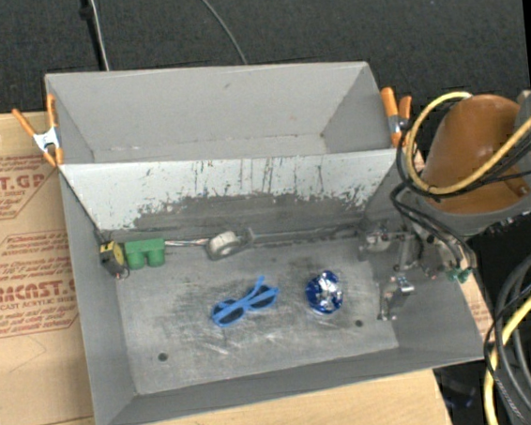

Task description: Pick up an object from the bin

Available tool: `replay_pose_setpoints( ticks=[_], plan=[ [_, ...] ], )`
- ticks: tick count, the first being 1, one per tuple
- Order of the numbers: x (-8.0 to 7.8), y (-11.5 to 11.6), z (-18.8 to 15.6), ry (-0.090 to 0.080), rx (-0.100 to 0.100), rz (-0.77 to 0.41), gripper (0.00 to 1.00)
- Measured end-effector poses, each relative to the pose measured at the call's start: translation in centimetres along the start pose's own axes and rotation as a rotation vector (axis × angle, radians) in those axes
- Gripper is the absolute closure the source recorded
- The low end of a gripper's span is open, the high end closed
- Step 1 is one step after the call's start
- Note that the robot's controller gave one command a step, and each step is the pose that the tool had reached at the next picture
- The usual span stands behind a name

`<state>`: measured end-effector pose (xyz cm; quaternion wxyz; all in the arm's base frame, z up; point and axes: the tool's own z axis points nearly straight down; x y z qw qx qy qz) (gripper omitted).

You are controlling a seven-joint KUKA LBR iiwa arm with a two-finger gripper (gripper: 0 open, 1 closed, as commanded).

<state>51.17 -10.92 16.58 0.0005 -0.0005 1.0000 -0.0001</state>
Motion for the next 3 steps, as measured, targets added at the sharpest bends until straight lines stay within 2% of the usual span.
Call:
replay_pose_setpoints(
  ticks=[1,2,3],
  plan=[
    [-1.9,4.9,8.7,0.007,-0.004,-0.04,0.0],
    [-2.1,4.6,8.2,0.001,-0.001,-0.037,1.0],
    [-1.5,4.1,-6.2,-0.008,0.002,-0.251,1.0]
  ],
)
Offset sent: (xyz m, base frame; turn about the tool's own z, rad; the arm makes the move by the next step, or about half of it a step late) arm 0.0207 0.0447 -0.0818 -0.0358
